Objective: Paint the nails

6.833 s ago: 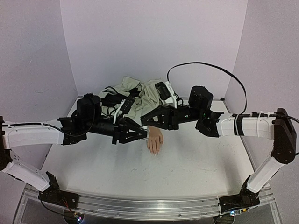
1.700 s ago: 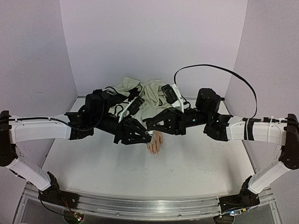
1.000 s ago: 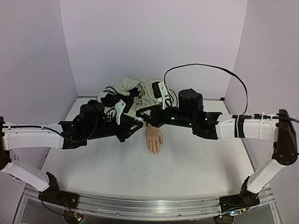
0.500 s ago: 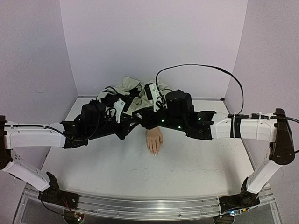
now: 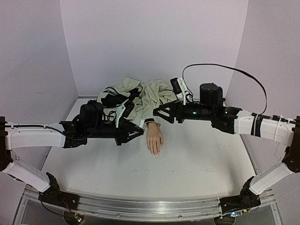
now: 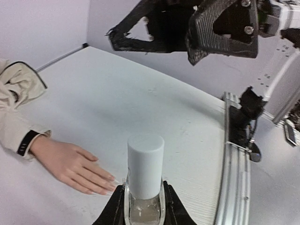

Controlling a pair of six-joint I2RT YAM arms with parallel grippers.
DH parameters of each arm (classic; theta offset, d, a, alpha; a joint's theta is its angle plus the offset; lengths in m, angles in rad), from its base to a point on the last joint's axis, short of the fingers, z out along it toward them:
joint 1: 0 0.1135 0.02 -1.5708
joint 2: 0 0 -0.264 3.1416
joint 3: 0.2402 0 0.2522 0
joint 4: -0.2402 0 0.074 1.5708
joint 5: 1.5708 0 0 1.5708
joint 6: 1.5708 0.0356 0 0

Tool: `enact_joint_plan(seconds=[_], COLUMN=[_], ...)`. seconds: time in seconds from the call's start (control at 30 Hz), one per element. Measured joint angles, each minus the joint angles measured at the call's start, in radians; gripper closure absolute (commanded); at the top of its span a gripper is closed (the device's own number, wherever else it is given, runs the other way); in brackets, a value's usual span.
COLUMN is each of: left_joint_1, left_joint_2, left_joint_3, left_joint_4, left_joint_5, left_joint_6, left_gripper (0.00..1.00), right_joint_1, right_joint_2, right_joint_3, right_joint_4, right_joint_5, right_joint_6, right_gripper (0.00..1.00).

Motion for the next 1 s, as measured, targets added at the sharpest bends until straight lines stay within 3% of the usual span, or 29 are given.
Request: enact_joint_plan(seconds=[0.17, 0.37, 0.57, 0.87, 1.0], left_joint_1=[0.011, 0.01, 0.006, 0.003, 0.005], left_joint_2=[0.011, 0.075, 0.103, 0.114, 0.114], left_joint_3=[0.041, 0.142, 0.145, 0.145, 0.145], left_joint_4=[-0.002, 0.017, 0.018, 0.017, 0.017], left_joint_5=[0.273, 0.509, 0.582, 0.614, 0.613], left_joint_6=[-0.044, -0.109, -0.135, -0.143, -0.151], left_gripper=[1.0, 1.0, 1.0, 1.0, 1.0], right_joint_1=[0.003, 0.018, 0.044, 0.068, 0.067], right_joint_2=[0.0, 0.008, 0.045, 0.104, 0.108], right_joint_3=[-0.046, -0.075, -0.074, -0.06, -0.055], right_joint_4=[0.078, 0.23, 0.316, 0.355, 0.358], right_joint_5=[-0.264, -0.434, -0.491, -0.524, -0.524], right_joint_6=[-0.001, 0.062, 0.103, 0.126, 0.115], right_gripper=[0.27, 0.5, 0.61, 0.99, 1.0])
